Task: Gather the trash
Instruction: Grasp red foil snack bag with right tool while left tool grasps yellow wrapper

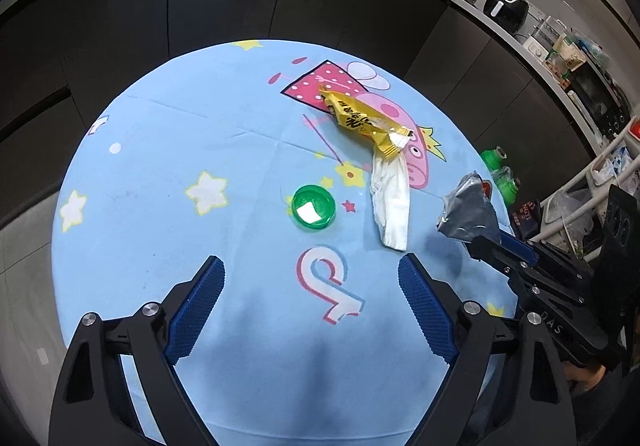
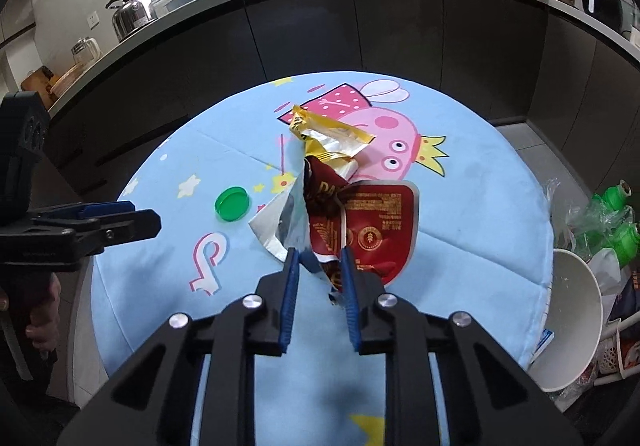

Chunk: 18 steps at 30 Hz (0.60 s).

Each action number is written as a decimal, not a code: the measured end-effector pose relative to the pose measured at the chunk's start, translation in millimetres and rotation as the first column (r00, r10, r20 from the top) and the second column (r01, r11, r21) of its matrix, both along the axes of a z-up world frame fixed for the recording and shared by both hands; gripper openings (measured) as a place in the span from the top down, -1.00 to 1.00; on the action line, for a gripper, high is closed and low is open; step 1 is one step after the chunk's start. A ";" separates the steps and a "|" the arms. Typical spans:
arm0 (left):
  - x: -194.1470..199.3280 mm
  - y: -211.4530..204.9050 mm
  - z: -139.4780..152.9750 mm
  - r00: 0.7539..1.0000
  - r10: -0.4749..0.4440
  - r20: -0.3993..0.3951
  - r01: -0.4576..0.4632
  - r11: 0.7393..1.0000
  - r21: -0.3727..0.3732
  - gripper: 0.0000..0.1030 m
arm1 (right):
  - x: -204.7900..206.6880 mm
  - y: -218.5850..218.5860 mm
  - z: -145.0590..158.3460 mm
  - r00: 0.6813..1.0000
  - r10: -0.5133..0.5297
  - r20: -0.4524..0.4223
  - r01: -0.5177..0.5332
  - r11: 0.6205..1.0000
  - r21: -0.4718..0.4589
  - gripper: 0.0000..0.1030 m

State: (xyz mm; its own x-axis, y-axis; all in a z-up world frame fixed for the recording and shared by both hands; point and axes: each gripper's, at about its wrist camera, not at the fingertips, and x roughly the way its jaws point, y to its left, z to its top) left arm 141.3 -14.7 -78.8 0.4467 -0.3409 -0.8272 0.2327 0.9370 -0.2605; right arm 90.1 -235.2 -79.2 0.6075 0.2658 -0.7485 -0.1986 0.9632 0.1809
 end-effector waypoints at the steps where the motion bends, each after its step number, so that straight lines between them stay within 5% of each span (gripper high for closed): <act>1: 4.3 -5.4 1.2 1.000 -0.014 0.002 0.014 1.000 -0.005 -0.58 | -2.0 -2.9 2.4 1.000 -0.008 0.003 0.008 1.000 0.003 0.58; 9: 72.9 -42.8 9.0 1.000 -0.022 -0.019 0.019 0.994 -0.106 -0.38 | -10.9 -21.6 11.6 0.998 -0.053 0.031 0.053 0.999 0.008 0.57; 18: 137.0 -84.5 -21.8 0.994 0.021 -0.104 -0.031 0.994 -0.103 -0.12 | -12.8 -38.5 6.2 0.995 -0.093 0.025 0.092 0.996 0.018 0.56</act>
